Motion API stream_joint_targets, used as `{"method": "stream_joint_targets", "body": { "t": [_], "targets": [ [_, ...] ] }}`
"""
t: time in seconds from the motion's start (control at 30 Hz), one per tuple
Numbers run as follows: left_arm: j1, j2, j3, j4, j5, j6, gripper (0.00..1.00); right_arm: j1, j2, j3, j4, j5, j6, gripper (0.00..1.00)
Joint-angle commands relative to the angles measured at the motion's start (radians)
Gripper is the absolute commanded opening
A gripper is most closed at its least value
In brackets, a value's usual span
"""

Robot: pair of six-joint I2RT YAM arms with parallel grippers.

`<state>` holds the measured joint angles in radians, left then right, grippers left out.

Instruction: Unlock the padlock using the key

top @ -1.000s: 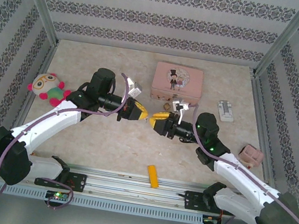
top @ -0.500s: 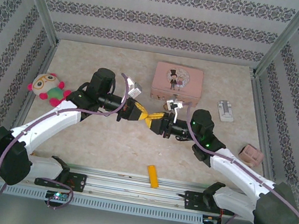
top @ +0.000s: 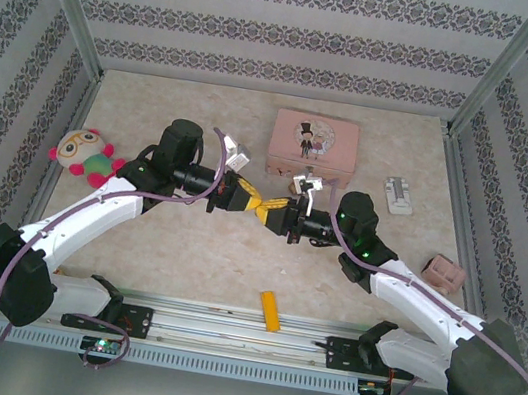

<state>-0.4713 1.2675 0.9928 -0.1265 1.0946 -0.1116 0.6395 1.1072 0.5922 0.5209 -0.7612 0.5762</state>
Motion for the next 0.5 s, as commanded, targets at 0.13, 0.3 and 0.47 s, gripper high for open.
{"method": "stream_joint_targets", "body": {
  "t": [0.13, 0.3, 0.47],
  "targets": [
    [-0.010, -0.020, 0.010, 0.074, 0.005, -0.032, 0.00, 0.013, 0.020, 0.022, 0.027, -0.015, -0.008, 0.06],
    [-0.011, -0.028, 0.001, 0.136, -0.046, -0.106, 0.10, 0.000, 0.014, -0.001, 0.022, 0.026, 0.009, 0.00],
    [-0.011, -0.042, -0.006, 0.185, -0.122, -0.176, 0.38, -0.021, -0.021, -0.042, 0.012, 0.095, 0.034, 0.00]
  ]
}}
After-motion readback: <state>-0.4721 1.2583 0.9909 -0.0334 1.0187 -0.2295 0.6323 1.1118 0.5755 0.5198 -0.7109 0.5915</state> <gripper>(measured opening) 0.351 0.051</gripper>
